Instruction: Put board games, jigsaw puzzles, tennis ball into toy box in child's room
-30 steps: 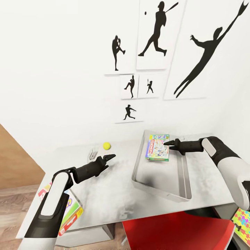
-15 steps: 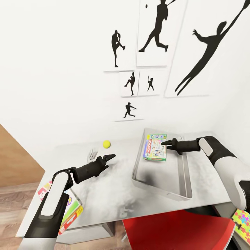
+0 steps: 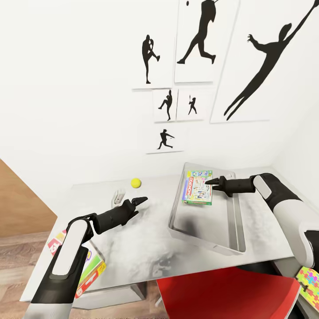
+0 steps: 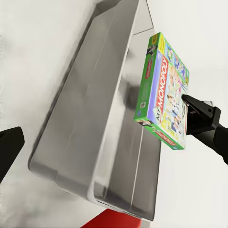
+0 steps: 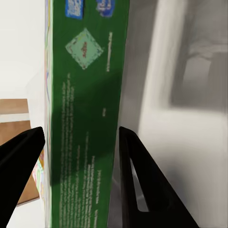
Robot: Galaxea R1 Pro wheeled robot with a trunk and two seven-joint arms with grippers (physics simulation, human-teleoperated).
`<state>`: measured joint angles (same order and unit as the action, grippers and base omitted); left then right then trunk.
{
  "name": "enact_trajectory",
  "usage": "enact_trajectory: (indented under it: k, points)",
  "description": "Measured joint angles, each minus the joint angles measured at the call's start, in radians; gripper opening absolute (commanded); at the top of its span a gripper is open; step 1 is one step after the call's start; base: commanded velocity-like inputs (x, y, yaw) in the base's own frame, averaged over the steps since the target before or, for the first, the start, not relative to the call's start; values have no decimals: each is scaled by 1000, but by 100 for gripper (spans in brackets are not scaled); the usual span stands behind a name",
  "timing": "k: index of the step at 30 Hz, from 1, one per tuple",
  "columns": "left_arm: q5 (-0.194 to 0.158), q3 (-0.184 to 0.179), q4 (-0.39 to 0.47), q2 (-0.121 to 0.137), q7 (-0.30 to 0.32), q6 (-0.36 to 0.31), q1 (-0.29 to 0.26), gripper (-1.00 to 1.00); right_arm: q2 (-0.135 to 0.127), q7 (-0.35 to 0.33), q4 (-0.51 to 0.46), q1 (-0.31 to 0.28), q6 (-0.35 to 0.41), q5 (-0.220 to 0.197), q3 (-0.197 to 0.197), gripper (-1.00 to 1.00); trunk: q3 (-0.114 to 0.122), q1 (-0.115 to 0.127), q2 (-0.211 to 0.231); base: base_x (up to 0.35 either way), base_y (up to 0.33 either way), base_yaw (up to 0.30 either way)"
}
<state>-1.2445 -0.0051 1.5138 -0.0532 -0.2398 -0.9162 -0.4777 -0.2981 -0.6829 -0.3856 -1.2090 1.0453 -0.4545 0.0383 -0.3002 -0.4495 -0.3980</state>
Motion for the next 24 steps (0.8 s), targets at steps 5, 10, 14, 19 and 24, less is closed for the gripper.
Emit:
enact_trajectory:
  k: [5,10,14,19,24]
  points:
    - [0,0,0,0,0,0,0,100,-2,0,3,-17,0,-2,-2,-100,-7,0,0,0,0,0]
    - [0,0,0,0,0,0,0,100,-2,1,9,-37,0,0,-4,-100,-15,0,0,0,0,0]
    - [0,0,1,0,0,0,0,100,-7,1,11,-45,0,-1,-4,-100,-22,0,0,0,0,0]
    - [0,0,1,0,0,0,0,100,-9,1,11,-51,-1,1,-4,-100,-30,0,0,0,0,0]
    - [-1,0,0,0,0,0,0,100,-10,1,12,-70,0,0,-5,-100,-38,0,0,0,0,0]
